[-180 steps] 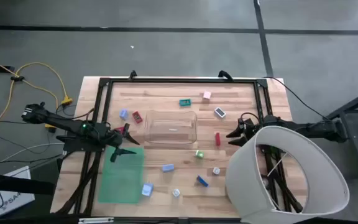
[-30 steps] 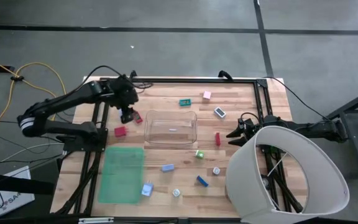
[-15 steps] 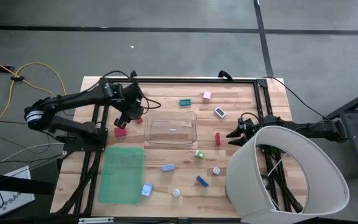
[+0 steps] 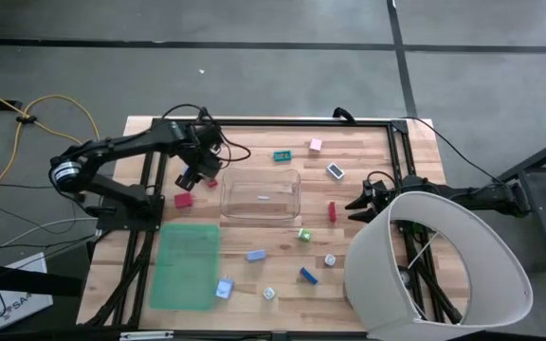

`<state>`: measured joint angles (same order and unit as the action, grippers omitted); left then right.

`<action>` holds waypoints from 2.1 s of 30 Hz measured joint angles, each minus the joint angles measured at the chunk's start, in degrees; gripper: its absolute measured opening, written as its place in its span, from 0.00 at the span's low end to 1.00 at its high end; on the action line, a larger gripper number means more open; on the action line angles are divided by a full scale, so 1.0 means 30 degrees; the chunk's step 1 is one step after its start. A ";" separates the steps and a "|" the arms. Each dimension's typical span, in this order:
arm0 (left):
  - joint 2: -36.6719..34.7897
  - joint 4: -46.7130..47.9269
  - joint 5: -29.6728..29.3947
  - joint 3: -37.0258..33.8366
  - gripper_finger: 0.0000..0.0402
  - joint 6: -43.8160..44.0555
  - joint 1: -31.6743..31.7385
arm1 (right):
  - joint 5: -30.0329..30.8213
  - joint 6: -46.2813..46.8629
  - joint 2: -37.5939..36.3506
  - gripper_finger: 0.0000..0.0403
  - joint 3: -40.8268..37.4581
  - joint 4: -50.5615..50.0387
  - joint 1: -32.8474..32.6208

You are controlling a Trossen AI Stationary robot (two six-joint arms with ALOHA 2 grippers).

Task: Pick & Place Office items
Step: Put the top red digital clock into the green bin

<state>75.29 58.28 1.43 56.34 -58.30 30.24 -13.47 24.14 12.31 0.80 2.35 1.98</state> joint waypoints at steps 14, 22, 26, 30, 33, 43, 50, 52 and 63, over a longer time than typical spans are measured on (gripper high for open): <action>0.2832 -0.0461 -0.0015 -0.0007 0.49 -0.0991 0.0236 | 0.0000 0.0000 0.0001 0.40 -0.0002 0.0002 -0.0001; 0.2995 -0.1001 0.0132 -0.0073 0.49 -0.0636 0.1505 | 0.0000 0.0006 -0.0006 0.40 0.0001 0.0000 0.0000; 0.2995 -0.1109 0.1432 -0.0117 0.49 -0.1047 0.2557 | 0.0000 0.0000 0.0001 0.40 0.0001 0.0004 -0.0001; 0.2985 -0.1472 0.2774 -0.0285 0.49 -0.1628 0.3411 | 0.0000 0.0000 0.0001 0.40 0.0001 0.0004 -0.0001; 0.2980 -0.2238 0.3100 -0.0941 0.49 -0.2355 0.3714 | 0.0000 0.0003 -0.0005 0.40 0.0001 0.0001 0.0002; 0.2980 -0.4074 0.3192 -0.2662 0.49 -0.3921 0.3731 | 0.0000 0.0000 -0.0006 0.40 0.0000 0.0000 0.0006; 0.2980 -0.4211 0.3089 -0.2747 0.49 -0.3614 0.3614 | 0.0000 0.0000 -0.0006 0.40 -0.0006 0.0000 -0.0001; 0.2980 -0.4239 0.3089 -0.2747 0.49 -0.3626 0.3614 | 0.0000 0.0004 -0.0003 0.40 -0.0006 0.0000 0.0003; 0.2980 -0.3781 0.3198 -0.2747 0.49 -0.2627 0.3759 | 0.0000 0.0000 0.0001 0.40 0.0001 0.0007 -0.0001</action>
<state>84.23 46.94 11.03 48.10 -66.18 41.52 -13.47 24.14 12.32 0.80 2.37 1.98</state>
